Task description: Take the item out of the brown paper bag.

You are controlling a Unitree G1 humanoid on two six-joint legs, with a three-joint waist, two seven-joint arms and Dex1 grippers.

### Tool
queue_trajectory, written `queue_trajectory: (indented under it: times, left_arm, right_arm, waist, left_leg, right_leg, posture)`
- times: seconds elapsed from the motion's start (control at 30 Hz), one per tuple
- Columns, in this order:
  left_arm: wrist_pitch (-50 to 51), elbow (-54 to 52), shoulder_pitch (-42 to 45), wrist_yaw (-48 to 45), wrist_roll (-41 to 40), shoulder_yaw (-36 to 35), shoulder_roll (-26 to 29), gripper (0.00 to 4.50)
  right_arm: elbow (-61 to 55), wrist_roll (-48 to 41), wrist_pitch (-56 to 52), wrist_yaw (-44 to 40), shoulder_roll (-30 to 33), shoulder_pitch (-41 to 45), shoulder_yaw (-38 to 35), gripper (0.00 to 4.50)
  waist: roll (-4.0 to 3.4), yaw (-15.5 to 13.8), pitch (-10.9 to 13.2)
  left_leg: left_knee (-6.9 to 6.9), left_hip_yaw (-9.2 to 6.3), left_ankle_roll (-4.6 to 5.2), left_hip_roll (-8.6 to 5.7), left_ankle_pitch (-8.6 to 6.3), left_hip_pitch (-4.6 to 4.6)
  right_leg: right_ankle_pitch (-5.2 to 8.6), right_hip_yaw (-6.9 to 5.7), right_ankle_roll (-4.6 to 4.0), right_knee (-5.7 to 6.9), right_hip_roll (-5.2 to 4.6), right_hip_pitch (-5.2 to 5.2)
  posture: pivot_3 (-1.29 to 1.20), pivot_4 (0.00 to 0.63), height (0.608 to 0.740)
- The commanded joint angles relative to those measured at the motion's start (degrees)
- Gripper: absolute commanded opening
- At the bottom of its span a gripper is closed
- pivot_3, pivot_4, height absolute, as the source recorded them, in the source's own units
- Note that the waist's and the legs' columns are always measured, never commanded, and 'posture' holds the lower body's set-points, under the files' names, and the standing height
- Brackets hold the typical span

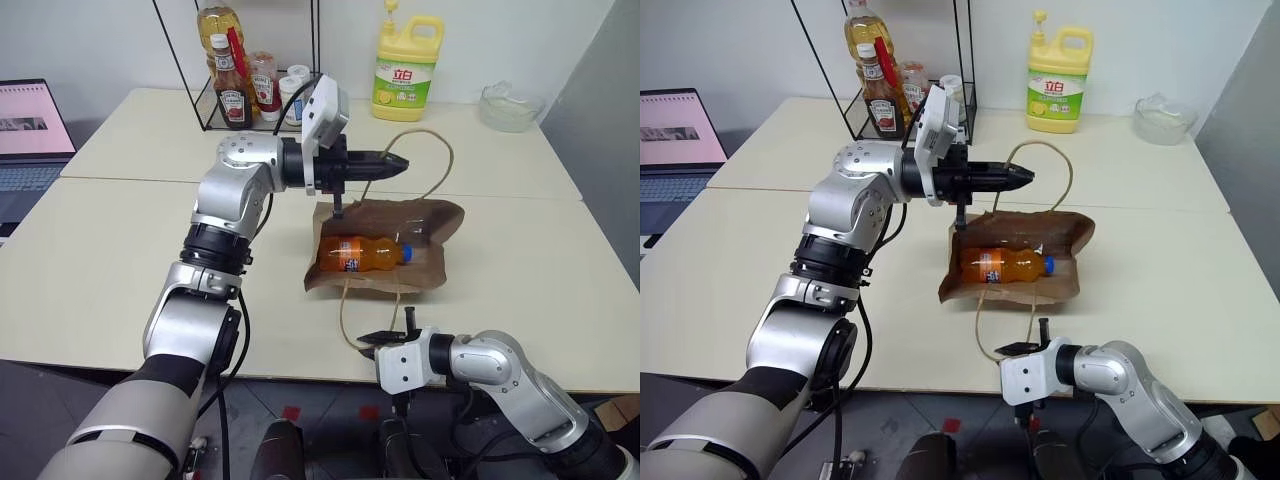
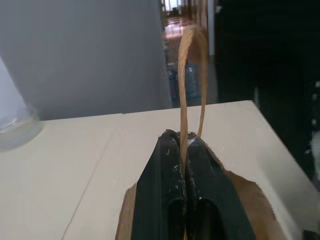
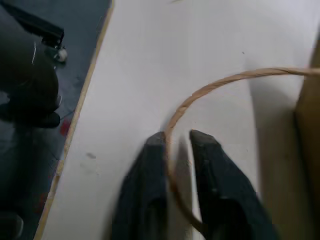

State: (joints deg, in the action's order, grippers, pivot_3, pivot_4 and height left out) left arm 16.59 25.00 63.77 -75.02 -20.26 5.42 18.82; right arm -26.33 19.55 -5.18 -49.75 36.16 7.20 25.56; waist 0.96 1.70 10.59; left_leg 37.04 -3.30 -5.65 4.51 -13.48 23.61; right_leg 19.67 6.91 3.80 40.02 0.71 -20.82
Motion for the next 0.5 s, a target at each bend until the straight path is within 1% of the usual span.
queue_trajectory:
  times: [0.03,0.17,0.37,0.43,0.5]
  left_arm:
    - [2.22,-6.94,-0.92,-1.22,-2.37,-0.43,1.08,0.0]
    - [3.34,-9.95,-2.8,-1.63,-2.65,0.07,1.57,0.0]
    - [3.25,-10.5,-3.62,-1.87,-2.53,0.56,1.57,0.0]
    - [2.97,-10.23,-3.64,-2.08,-2.42,0.68,1.45,0.0]
    - [2.71,-10.09,-3.74,-2.34,-2.34,0.84,1.37,0.0]
  right_arm:
    - [-4.08,-2.14,-3.79,-1.54,0.84,-1.35,-2.47,1.94]
    - [-11.94,-7.94,-10.85,-4.48,2.06,-1.21,-7.39,3.35]
    - [-23.47,-22.22,-27.46,-10.53,6.14,-0.47,-16.53,3.35]
    - [-26.86,-29.89,-34.93,-11.73,6.77,1.54,-21.25,3.35]
    - [-29.27,-38.93,-43.34,-12.18,6.66,5.46,-26.8,3.35]
  waist:
    - [0.0,-0.01,0.0]
    - [0.01,-0.02,0.01]
    - [0.01,-0.01,0.01]
    - [0.01,0.0,0.01]
    - [0.0,0.0,0.02]
  left_leg:
    - [0.0,0.0,0.0,0.0,0.0,0.0]
    - [0.0,-0.01,0.02,0.0,-0.01,0.03]
    - [0.0,-0.03,0.06,0.0,-0.04,0.05]
    - [0.0,-0.05,0.13,0.01,-0.07,0.05]
    - [0.0,-0.05,0.13,0.01,-0.07,0.05]
  right_leg:
    - [0.0,-0.01,0.0,0.0,0.0,0.0]
    - [0.0,-0.01,0.0,-0.02,0.0,-0.01]
    - [0.0,-0.03,0.0,-0.03,0.0,-0.01]
    - [0.0,-0.04,0.0,-0.02,0.01,-0.01]
    - [0.0,-0.04,0.0,-0.02,0.01,-0.01]
  posture:
    - [0.0,0.15,0.74]
    - [0.0,0.15,0.74]
    - [0.0,0.15,0.74]
    - [0.0,0.15,0.74]
    - [0.0,0.15,0.74]
